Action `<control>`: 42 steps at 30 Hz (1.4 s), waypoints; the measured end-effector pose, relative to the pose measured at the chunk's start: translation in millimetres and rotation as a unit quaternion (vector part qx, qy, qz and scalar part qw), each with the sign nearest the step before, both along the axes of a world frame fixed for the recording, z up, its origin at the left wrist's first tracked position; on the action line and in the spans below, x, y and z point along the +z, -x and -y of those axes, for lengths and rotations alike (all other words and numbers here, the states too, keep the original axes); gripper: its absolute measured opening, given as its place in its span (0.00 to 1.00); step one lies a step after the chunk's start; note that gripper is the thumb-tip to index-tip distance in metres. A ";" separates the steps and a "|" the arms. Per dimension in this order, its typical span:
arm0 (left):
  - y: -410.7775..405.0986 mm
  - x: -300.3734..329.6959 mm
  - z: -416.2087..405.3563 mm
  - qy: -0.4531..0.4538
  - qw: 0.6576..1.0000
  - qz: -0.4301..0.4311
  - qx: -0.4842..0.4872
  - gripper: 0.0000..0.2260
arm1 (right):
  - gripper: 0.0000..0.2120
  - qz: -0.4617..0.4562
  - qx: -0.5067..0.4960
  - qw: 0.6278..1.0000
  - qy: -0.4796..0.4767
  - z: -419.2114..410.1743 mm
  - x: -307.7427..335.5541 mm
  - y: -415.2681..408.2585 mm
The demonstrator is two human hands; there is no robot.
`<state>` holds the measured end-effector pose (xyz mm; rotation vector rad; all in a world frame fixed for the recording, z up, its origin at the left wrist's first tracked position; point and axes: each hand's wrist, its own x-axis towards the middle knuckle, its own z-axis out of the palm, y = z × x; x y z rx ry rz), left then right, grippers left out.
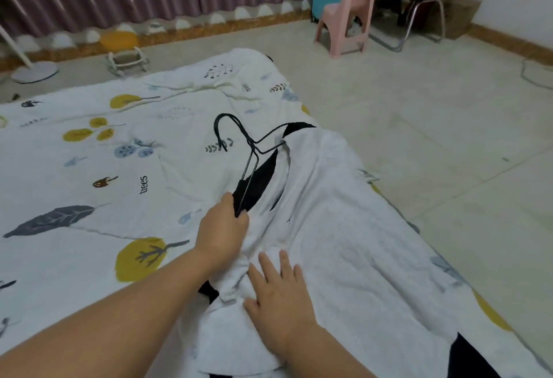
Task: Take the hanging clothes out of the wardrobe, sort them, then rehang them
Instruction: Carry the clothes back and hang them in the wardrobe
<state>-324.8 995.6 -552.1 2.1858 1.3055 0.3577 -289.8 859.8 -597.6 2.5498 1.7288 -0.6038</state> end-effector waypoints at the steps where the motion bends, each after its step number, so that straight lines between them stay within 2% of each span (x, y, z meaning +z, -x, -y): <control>1: 3.8 9.2 10.0 -0.020 1.000 0.005 -0.022 0.13 | 0.35 -0.032 -0.028 0.999 0.008 8.9 6.3 0.0; 3: 10.9 32.1 26.3 -0.043 0.997 0.008 -0.059 0.12 | 0.24 -0.028 -0.042 0.998 -0.043 28.0 19.0 -3.6; 7: 27.5 90.0 43.4 -0.055 0.995 0.023 -0.074 0.10 | 0.12 -0.008 -0.106 0.980 -0.167 59.3 78.3 -29.7; 11: 41.3 167.1 56.0 -0.085 0.990 0.028 -0.112 0.14 | 0.10 0.027 -0.183 0.941 -0.284 88.7 157.5 -53.5; 18: 64.4 311.1 78.7 -0.149 0.972 0.051 -0.172 0.16 | 0.16 0.050 -0.226 0.910 -0.343 127.7 337.9 -50.9; 24: 104.3 422.9 118.8 -0.237 0.931 0.116 -0.252 0.14 | 0.17 0.121 -0.241 0.870 -0.414 180.5 466.6 -20.9; 26: 117.8 453.2 135.3 -0.265 0.911 0.147 -0.281 0.17 | 0.18 0.171 -0.245 0.845 -0.444 202.0 499.8 -7.3; 29: 135.2 490.7 162.2 -0.319 0.873 0.175 -0.324 0.26 | 0.24 0.233 -0.286 0.817 -0.443 236.6 544.6 16.9; 32: 152.1 521.4 191.2 -0.369 0.836 0.187 -0.360 0.22 | 0.27 0.261 -0.319 0.801 -0.435 271.1 587.0 41.7; 34: 162.3 537.5 210.0 -0.407 0.811 0.193 -0.373 0.16 | 0.28 0.275 -0.329 0.809 -0.402 296.4 607.6 56.5; 36: 172.7 551.1 231.0 -0.424 0.792 0.204 -0.389 0.12 | 0.25 0.276 -0.333 0.825 -0.363 325.0 622.2 70.7; 38: 180.4 561.8 252.3 -0.425 0.779 0.219 -0.405 0.12 | 0.13 0.274 -0.336 0.822 -0.369 354.6 635.3 84.4; 39: 183.2 566.7 262.5 -0.423 0.773 0.225 -0.415 0.12 | 0.11 0.286 -0.336 0.816 -0.373 369.5 640.8 91.4; 42: 186.3 575.2 295.4 -0.406 0.763 0.234 -0.445 0.12 | 0.15 0.308 -0.355 0.812 -0.347 420.4 650.0 110.0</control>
